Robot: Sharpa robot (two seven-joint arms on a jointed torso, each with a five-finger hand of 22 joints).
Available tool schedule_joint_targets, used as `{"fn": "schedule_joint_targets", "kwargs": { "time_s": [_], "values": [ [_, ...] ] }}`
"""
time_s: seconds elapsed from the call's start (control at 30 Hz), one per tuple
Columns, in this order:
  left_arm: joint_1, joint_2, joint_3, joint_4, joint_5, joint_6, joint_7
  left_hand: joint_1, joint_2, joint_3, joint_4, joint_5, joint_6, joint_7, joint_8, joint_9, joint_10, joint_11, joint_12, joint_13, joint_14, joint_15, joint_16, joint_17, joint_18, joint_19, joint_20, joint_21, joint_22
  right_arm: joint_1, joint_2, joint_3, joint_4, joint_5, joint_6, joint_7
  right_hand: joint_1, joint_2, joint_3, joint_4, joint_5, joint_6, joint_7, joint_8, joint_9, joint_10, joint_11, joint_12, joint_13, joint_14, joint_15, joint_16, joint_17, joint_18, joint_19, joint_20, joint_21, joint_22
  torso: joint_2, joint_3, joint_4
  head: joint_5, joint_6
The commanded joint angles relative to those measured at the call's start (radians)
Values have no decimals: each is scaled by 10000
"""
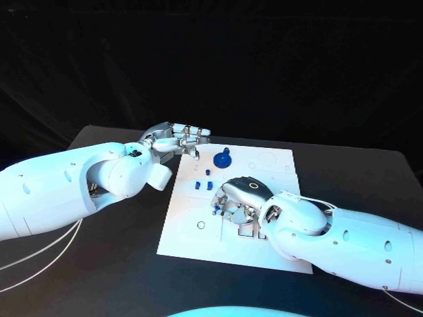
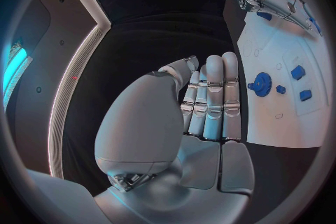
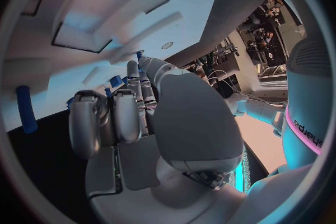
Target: Assemble the parts on the task board
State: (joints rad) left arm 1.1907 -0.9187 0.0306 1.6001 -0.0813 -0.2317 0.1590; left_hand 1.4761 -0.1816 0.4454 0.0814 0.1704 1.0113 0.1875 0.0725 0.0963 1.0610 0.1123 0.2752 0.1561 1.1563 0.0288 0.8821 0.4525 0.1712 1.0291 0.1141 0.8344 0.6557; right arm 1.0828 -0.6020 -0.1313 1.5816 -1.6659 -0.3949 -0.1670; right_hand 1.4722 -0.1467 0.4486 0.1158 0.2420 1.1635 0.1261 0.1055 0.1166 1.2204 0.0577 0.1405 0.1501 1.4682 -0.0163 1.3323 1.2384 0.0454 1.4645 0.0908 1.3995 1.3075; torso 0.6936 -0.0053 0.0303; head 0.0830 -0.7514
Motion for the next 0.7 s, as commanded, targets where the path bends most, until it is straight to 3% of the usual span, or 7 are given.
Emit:
{"fn": "schedule_joint_targets", "kwargs": {
  "time_s": [0.03,0.47,0.7],
  "values": [
    [7,22,6,35,46,58,73,-4,102,-49,-31,11,-46,-16,-18,-13,-55,17,27,14,-58,13,-33,-18,134,-75,10,-66,-16,-39,48,-11,-42,-203,267,-5,-113,-26,74,-19,44,44,3,57,9,71,8,-54,7,423,-38,40,23,-78,316,-62,28,2030,-3,-3,-5,10,-23],
    [7,17,6,40,46,124,17,-4,102,-49,-31,11,-46,-16,-18,-13,-55,17,27,14,-58,13,-33,-18,134,-75,10,-66,-16,-110,194,-23,-195,-350,314,-115,-115,-26,75,-19,44,44,4,56,9,71,8,-55,7,424,-37,41,24,-78,317,-62,29,2031,-2,-7,0,54,-38],
    [8,14,6,44,46,166,-24,-11,107,-65,-32,12,-39,-19,-11,-12,-52,14,41,17,-62,13,-36,-29,135,-78,13,-74,-21,-117,228,-23,-184,-450,659,-207,-151,-29,78,-34,43,46,4,54,13,78,12,-62,6,424,-35,44,22,-78,316,-59,26,2032,-8,-8,1,56,-40]
  ]
}}
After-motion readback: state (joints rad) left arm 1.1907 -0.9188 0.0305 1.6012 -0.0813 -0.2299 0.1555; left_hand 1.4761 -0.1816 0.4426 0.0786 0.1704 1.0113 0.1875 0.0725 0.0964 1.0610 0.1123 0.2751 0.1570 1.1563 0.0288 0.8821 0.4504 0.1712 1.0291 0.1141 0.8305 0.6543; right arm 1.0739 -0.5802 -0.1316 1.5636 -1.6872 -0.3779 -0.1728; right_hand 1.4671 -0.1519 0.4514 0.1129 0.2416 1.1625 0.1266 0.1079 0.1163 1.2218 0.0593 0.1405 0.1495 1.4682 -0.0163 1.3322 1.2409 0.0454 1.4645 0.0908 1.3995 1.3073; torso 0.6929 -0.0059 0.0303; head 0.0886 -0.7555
